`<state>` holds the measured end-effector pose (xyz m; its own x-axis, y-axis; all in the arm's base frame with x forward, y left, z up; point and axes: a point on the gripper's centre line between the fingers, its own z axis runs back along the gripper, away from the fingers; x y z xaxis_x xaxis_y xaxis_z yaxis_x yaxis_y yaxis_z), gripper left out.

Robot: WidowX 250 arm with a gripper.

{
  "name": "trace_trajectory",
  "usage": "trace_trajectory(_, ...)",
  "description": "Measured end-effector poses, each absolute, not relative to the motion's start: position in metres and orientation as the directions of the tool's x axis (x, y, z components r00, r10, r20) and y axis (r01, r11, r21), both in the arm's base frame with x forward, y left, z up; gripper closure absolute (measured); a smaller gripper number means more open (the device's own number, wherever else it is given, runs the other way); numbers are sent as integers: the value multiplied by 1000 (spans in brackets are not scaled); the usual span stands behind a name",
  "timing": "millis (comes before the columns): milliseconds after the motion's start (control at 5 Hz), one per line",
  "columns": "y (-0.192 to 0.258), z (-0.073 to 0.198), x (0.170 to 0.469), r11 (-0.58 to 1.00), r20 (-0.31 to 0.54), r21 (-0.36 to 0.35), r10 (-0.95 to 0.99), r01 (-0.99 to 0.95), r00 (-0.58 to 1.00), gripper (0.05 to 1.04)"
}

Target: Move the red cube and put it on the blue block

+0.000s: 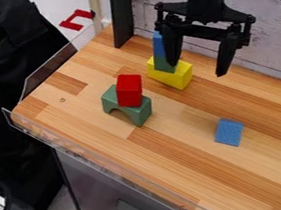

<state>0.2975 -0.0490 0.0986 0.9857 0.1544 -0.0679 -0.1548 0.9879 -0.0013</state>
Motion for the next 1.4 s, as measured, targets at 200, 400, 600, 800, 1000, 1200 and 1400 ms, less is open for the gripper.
trace_trajectory(200,-49,90,295,988,-97,8,153,-153,983,94)
trace_trajectory(400,-38,86,287,982,-114,21,191,-190,975,94)
trace_trajectory(600,-27,92,287,974,-93,20,224,-224,970,94)
trace_trajectory(800,-18,92,287,971,-92,24,239,-238,967,94)
trace_trajectory(1000,-9,100,282,969,-80,33,248,-246,966,94)
trace_trajectory(1200,-1,99,277,965,-91,44,261,-258,961,94)
trace_trajectory(1400,9,103,267,954,-89,54,298,-294,950,94)
